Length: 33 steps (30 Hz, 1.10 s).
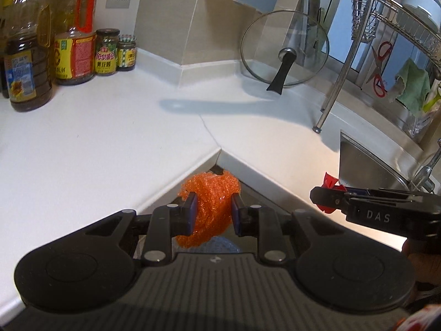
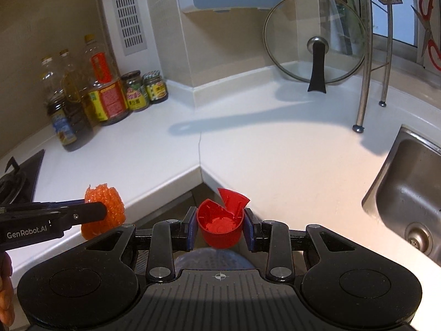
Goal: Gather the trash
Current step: 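Carry the orange scrubber and red cap down over the trash bin with both grippers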
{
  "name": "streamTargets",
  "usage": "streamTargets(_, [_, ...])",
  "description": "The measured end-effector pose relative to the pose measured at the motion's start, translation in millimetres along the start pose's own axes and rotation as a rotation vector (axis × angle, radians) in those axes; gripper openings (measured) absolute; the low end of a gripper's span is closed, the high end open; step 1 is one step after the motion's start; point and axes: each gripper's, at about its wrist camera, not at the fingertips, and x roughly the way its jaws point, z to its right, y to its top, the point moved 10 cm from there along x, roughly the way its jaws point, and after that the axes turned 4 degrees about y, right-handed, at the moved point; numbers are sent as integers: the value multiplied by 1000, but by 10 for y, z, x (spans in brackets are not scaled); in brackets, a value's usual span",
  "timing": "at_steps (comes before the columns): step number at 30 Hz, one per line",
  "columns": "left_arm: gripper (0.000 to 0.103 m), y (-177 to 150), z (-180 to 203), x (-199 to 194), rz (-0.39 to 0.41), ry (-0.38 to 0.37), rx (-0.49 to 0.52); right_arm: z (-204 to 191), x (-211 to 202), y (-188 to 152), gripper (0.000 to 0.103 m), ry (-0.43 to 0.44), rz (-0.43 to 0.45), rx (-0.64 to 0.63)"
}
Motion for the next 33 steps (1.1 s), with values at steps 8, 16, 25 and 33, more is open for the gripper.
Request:
streamTargets(8, [22, -345, 44, 45, -71, 65, -46, 158, 135, -372, 34, 53, -85, 0])
streamTargets(16, [22, -672, 71, 107, -127, 124, -93, 256, 330, -660, 34, 114, -173, -32])
streamTargets(25, [22, -967, 51, 263, -182, 156, -98, 303, 497, -970, 34, 129, -251, -60])
streamTargets(33, [22, -1146, 95, 452, -243, 130, -32, 330, 525, -1141, 34, 93, -279, -39])
